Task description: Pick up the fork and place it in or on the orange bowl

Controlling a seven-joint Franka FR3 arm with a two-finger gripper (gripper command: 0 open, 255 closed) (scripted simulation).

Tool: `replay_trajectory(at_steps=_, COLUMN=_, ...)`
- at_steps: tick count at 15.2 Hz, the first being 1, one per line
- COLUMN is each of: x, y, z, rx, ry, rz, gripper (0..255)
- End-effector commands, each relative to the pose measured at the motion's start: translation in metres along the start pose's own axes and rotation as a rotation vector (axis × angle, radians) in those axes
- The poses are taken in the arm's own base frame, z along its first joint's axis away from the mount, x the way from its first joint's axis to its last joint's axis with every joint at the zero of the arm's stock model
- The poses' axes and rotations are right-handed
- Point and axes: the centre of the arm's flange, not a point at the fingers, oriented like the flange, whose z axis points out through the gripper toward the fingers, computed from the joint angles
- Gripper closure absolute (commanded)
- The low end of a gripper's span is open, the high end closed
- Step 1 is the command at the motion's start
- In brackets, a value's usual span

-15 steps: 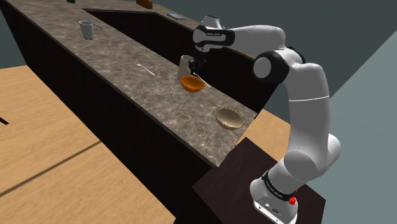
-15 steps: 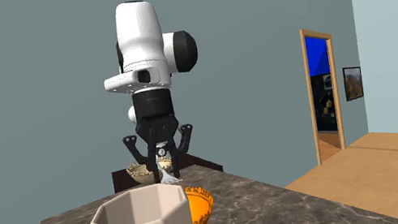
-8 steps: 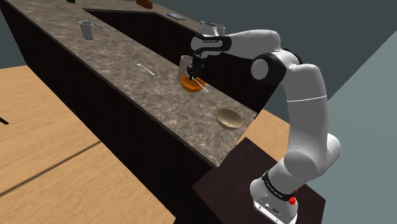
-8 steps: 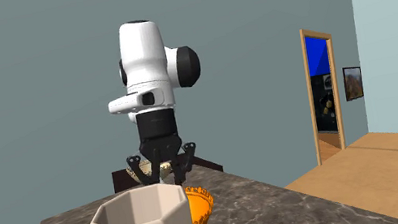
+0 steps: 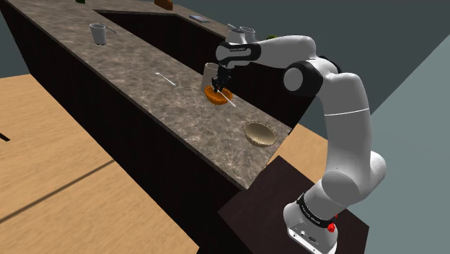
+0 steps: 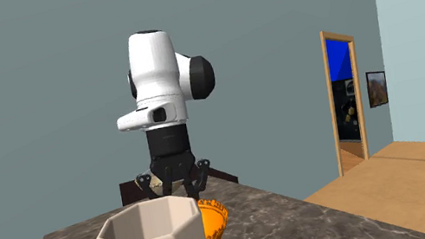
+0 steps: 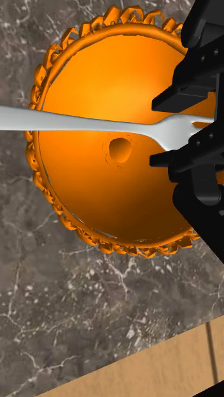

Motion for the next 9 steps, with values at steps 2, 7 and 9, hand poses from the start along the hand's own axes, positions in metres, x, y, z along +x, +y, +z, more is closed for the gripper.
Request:
replay_trajectory(at_steps=2, x=0.000, y=0.000, z=0.000, rx=0.000, ry=0.000, rz=0.000, gripper=0)
replay_trajectory(at_steps=7, x=0.000, y=0.000, z=0.000, rx=0.000, ry=0.000, rz=0.000, gripper=0)
replay_trajectory(at_steps=9, x=0.000, y=0.000, z=-0.026, rx=0.000, ry=0.000, rz=0.000, gripper=0)
